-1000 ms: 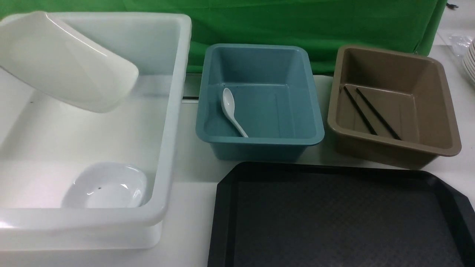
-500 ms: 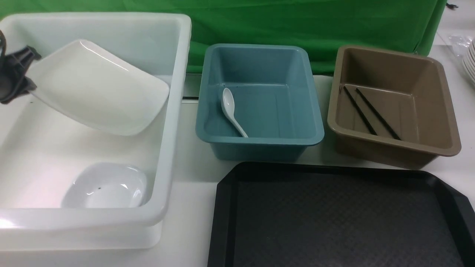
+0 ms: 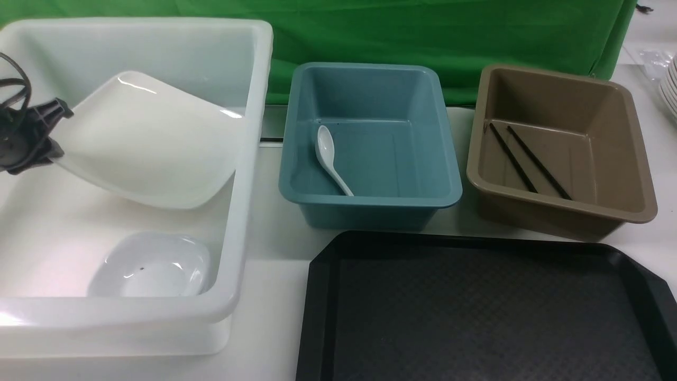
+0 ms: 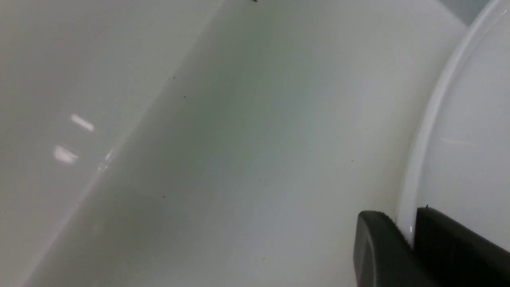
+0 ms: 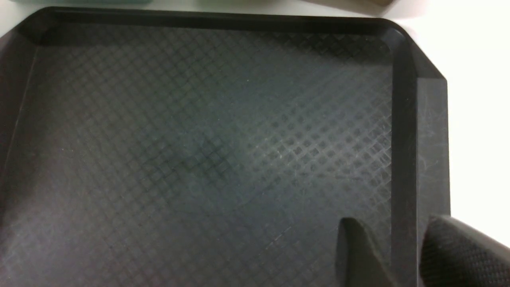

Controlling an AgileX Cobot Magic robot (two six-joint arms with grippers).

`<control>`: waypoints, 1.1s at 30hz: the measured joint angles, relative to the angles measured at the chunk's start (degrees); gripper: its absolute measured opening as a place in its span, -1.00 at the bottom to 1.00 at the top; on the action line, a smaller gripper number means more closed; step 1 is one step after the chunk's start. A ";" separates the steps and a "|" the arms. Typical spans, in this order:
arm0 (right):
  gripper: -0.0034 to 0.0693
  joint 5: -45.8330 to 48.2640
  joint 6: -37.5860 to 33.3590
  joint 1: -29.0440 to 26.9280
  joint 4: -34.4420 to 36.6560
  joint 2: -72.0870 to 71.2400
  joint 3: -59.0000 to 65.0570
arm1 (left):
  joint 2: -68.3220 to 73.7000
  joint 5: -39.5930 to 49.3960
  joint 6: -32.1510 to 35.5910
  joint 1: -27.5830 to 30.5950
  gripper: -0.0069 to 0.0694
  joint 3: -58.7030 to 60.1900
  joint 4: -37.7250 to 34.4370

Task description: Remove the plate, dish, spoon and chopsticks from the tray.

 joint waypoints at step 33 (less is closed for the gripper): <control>-0.84 7.58 -6.31 0.00 0.28 6.86 -25.75 | -20.47 21.75 12.35 0.00 -0.79 -8.52 4.34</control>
